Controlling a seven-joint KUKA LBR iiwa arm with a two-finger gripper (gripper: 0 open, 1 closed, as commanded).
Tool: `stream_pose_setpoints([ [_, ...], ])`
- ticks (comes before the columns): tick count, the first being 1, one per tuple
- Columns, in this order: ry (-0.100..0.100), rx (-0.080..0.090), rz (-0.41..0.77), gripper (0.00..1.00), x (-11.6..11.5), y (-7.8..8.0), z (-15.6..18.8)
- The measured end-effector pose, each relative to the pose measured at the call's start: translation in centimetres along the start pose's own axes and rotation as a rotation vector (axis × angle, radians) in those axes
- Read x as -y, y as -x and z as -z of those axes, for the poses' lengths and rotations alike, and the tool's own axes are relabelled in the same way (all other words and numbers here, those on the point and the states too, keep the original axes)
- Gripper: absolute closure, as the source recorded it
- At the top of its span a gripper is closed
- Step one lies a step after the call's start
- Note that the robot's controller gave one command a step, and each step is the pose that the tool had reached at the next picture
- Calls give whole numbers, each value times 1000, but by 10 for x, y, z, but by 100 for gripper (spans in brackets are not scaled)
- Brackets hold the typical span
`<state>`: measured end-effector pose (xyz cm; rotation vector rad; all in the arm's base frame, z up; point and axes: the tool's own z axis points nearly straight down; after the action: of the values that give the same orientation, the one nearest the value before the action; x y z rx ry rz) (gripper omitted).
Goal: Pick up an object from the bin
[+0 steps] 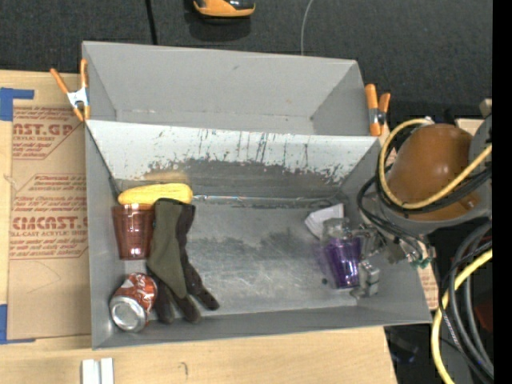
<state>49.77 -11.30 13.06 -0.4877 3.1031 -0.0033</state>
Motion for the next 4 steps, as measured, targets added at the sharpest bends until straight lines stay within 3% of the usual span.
stream_pose_setpoints([
  [1, 3, 1, 1, 0, -4, -6, -11],
  [2, 22, 6, -75, 100, 19, 12, -45],
  [3, 22, 6, -75, 100, 19, 12, -45],
  [4, 4, 1, 17, 0, -2, 22, -49],
])
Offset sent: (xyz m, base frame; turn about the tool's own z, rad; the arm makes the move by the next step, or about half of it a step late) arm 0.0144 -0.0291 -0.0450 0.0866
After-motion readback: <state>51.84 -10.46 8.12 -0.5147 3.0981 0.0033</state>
